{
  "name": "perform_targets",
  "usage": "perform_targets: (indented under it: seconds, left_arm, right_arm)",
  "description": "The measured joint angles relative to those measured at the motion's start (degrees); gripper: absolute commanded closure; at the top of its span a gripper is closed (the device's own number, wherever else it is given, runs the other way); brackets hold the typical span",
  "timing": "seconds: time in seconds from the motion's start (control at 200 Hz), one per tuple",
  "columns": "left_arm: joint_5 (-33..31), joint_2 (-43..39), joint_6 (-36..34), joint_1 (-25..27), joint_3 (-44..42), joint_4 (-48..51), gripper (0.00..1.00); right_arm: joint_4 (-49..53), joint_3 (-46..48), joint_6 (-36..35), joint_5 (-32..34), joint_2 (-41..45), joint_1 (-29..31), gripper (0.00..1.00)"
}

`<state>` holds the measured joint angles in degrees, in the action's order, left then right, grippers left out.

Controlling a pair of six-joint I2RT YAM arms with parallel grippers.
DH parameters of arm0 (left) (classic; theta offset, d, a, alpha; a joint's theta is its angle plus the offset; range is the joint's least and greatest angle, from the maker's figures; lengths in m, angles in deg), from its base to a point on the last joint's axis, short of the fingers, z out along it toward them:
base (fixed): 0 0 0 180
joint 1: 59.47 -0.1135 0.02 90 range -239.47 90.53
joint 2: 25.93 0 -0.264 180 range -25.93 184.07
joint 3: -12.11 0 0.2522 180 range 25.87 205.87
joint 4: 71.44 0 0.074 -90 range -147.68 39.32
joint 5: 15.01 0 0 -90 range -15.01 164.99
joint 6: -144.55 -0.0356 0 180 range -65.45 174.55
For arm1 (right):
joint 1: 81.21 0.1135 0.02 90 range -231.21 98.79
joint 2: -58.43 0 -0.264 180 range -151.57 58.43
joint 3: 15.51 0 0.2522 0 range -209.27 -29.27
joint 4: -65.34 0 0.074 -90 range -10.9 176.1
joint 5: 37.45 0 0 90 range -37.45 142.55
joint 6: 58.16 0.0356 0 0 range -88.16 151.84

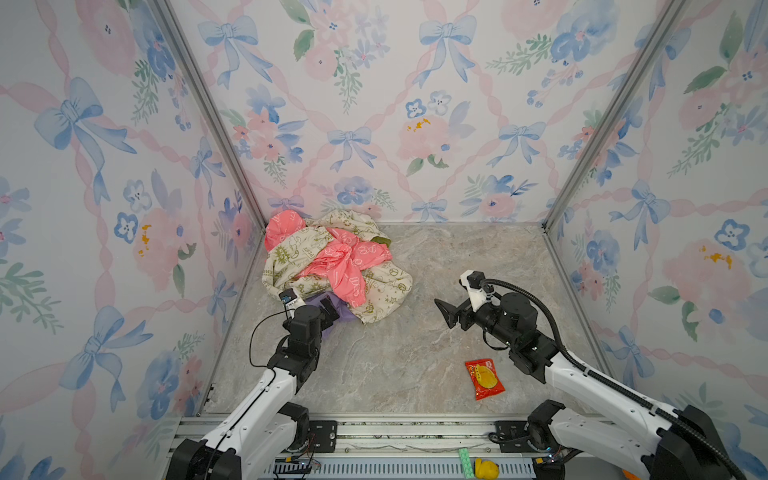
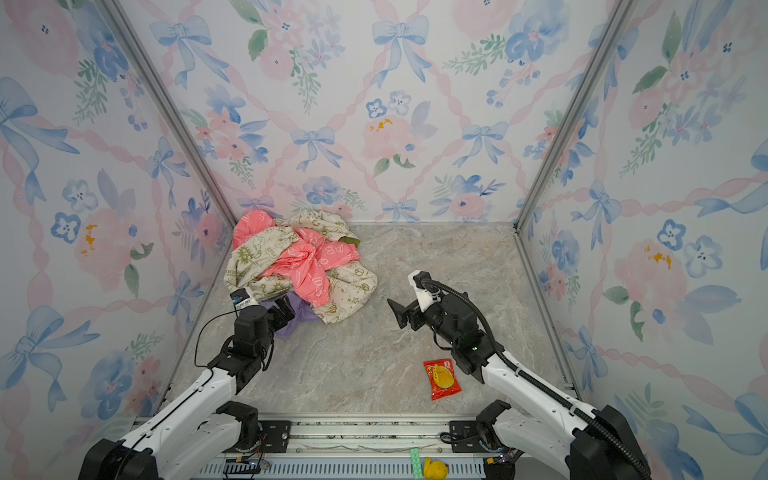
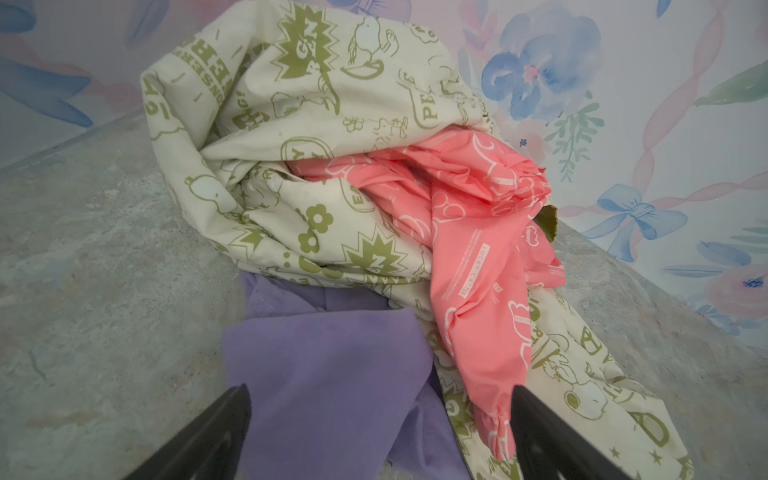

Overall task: Pick out a specific cloth from the pile
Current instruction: 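Lower the left gripper onto the purple cloth edge while the right gripper moves inward, then grasp the purple cloth with the left gripper and lift it high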

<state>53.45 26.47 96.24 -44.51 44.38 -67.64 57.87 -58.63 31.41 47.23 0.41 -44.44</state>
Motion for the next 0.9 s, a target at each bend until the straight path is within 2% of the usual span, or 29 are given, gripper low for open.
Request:
perform_targets:
  seconds: [0.225,0.415,0.5,0.61,0.76,0.81,0.9]
  left_arm:
    - [1.3,3.0,6.8,0.0,-2.7,0.9,0.03]
    - [1.5,4.0,10.1,0.0,-3.3,1.3,0.11]
    - [1.6,5.4,10.9,0.0,-3.3,1.3,0.17]
    - [2.4,8.7,11.0,0.0,-2.9,1.4,0.3]
    - [4.1,13.7,11.4,0.0,-1.2,0.9,0.57]
    - [4.7,15.0,11.0,0.0,-1.0,0.4,0.63]
    - [6.3,16.9,10.9,0.0,-1.0,-0.9,0.85]
  right_arm:
    - [-2.4,2.3,0.0,2.5,-3.9,3.5,0.03]
    - [-3.0,2.3,0.0,3.7,-5.2,4.2,0.03]
    - [-3.0,2.3,0.0,4.3,-5.3,4.3,0.03]
    - [-3.0,2.3,0.0,5.2,-5.6,4.3,0.03]
    - [-3.0,2.3,-0.1,5.9,-6.3,4.8,0.03]
    - [-3.0,2.3,-0.1,6.2,-6.5,5.0,0.03]
    - [-2.9,2.3,-0.3,6.5,-6.6,5.2,0.03]
